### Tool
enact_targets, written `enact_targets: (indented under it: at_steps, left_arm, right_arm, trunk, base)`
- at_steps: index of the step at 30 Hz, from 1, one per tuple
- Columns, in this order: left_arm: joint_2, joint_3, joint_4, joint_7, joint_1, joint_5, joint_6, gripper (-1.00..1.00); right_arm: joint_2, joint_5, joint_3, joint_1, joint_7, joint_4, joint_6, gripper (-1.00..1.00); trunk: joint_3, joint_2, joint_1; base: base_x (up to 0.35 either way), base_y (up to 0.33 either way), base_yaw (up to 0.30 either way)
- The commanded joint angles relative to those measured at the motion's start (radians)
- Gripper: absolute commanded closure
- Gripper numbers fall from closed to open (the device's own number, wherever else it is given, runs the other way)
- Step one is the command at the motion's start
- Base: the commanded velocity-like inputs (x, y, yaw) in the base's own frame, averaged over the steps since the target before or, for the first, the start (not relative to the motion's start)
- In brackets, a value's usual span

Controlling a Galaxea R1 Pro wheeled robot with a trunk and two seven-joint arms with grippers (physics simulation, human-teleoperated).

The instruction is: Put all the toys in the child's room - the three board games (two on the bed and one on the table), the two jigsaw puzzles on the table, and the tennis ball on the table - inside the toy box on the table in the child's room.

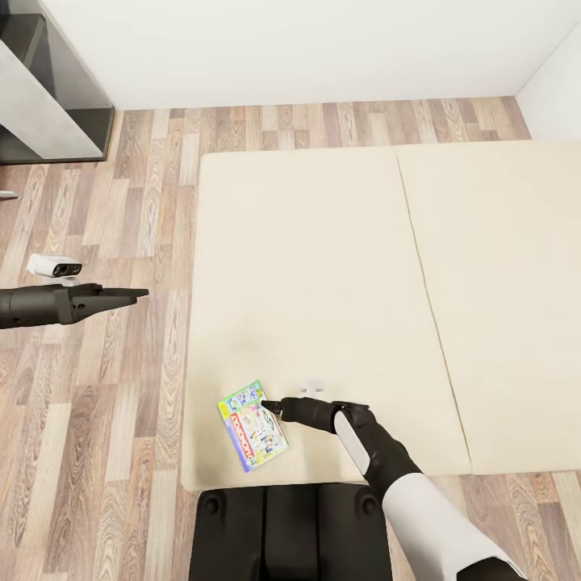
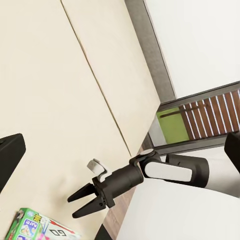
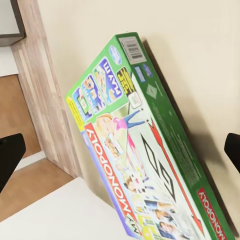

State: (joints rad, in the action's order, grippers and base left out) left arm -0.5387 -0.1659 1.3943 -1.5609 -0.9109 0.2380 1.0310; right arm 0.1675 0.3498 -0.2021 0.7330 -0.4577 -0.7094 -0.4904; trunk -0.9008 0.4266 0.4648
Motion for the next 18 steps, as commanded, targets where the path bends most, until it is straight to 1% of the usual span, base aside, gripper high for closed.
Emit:
enact_targets:
  at_steps: [1,7,18]
  left_arm:
    - [-0.001,0.0,0.0,-0.004,0.0,0.0,0.011,-1.0]
    - [-0.001,0.0,0.0,-0.004,0.0,0.0,0.011,-1.0]
    - [-0.001,0.0,0.0,-0.005,0.0,0.0,0.011,-1.0]
  right_arm:
    - [0.001,0.006,0.0,0.0,0.001,-0.001,-0.006,-1.0]
    - [0.004,0.006,0.0,0.0,0.001,-0.001,-0.005,-1.0]
    - [0.003,0.009,-0.001,0.0,0.002,-0.001,-0.01,-1.0]
  trunk:
    - [-0.001,0.001,0.001]
    - [-0.001,0.001,0.001]
    - [-0.001,0.001,0.001]
  base:
    - [0.0,0.0,0.0]
    - [0.0,0.001,0.0]
    - [0.0,0.047,0.0]
